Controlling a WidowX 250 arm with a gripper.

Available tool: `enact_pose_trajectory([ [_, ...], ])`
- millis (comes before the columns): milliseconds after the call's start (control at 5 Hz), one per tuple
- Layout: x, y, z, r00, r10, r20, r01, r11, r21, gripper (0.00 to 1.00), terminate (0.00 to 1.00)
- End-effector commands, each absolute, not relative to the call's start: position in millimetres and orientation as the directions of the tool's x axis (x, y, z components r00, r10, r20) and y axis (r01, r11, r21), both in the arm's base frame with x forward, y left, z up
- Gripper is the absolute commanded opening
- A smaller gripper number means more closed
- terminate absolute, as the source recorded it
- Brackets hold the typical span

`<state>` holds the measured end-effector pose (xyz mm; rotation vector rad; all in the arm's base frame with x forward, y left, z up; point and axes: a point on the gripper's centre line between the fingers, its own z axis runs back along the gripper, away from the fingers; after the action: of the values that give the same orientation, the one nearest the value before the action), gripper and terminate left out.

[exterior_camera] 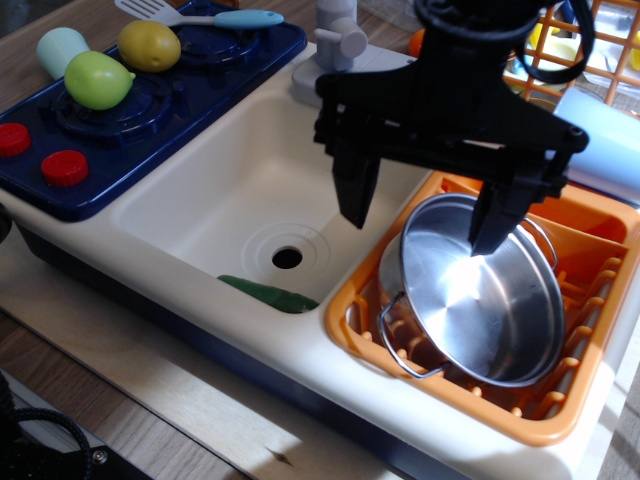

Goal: Put pan from drying rack into sink

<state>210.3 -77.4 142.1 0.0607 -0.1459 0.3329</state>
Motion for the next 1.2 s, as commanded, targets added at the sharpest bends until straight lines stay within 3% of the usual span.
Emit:
enact_pose_trajectory([
  [0,208.8,-73.9,137.9,0.914,0.354,0.197,-0.355,0.934,-0.035,1.00,0.00],
  [200,207.1,-71.5,132.1,0.908,0.365,0.205,-0.360,0.931,-0.060,1.00,0.00],
  [400,206.0,-69.8,127.5,0.902,0.373,0.216,-0.365,0.928,-0.076,0.00,0.00],
  [800,206.6,-69.4,128.0,0.902,0.370,0.220,-0.363,0.929,-0.075,0.00,0.00],
  [1000,212.4,-66.1,151.8,0.917,0.356,0.183,-0.356,0.934,-0.032,0.00,0.00],
])
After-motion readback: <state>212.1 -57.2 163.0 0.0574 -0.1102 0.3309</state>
